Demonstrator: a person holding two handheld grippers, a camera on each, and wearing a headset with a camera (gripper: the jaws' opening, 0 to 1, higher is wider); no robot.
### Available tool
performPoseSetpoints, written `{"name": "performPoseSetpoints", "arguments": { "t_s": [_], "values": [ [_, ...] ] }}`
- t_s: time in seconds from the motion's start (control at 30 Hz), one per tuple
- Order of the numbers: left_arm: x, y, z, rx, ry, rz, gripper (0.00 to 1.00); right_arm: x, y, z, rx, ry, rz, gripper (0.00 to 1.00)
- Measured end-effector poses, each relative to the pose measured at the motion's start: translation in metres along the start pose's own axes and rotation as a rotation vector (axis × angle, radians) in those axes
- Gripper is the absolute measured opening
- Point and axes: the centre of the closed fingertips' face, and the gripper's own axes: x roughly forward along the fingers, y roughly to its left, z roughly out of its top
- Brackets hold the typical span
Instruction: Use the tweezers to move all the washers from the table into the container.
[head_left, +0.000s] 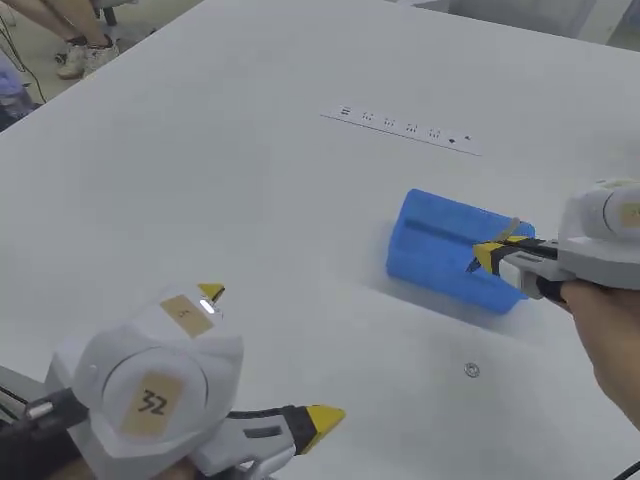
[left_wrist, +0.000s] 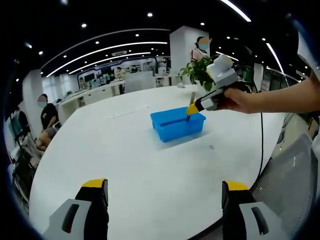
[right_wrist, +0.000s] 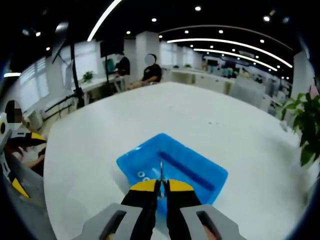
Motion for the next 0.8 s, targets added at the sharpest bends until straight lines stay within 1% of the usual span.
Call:
{"name": "performPoseSetpoints", "arguments": {
  "t_s": [0.3,0.6,0.8],
  "values": [
    [0.000,0.000,0.000,0.000,0.000,-0.003,0.96,0.003,0.000,-0.006,0.005,0.014,0.000,0.03],
    [0.000,0.000,0.000,0.002,0.001,-0.001,0.96,0.008,0.002,-0.012,-0.017,0.037,0.002,0.03],
    [-0.001,0.000,0.000,-0.001,0.000,0.001,0.96,0.009,0.001,-0.012,-0.018,0.033,0.002,0.03]
  ]
}}
